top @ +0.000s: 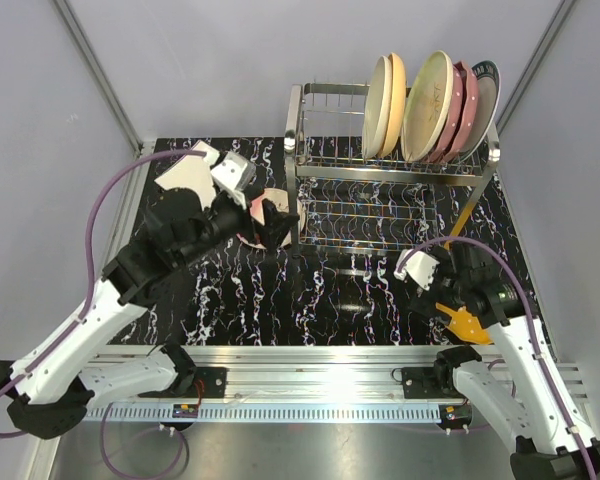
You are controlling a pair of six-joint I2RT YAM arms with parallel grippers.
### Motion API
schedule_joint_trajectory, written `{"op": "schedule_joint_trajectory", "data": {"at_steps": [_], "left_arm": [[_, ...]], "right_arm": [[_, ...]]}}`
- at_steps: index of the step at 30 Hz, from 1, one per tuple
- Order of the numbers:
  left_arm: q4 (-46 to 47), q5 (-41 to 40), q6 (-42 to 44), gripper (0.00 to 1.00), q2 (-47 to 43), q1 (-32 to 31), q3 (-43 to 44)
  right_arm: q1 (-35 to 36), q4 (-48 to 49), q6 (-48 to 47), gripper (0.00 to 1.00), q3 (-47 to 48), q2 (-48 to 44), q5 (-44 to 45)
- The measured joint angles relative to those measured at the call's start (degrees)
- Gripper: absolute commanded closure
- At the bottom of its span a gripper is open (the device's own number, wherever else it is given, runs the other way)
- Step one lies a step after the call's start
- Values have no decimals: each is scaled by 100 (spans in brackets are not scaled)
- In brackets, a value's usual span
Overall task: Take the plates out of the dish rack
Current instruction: Place the plate on the table, then grab a plate with the left arm
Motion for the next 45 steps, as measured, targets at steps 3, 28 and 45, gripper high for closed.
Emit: {"op": "schedule_joint_trajectory", "data": {"at_steps": [3, 28, 45], "left_arm": [[59, 258, -94, 1, 575, 7, 782], [-96, 1528, -420, 35, 4682, 269, 5351], [-81, 1539, 168, 56, 5335, 299, 5838]], "right_arm": [[0, -232, 138, 0, 236, 68, -323], [-26, -9, 2326, 11, 1631, 1408, -3106], [-125, 546, 2221, 11, 651, 1180, -3915]]}}
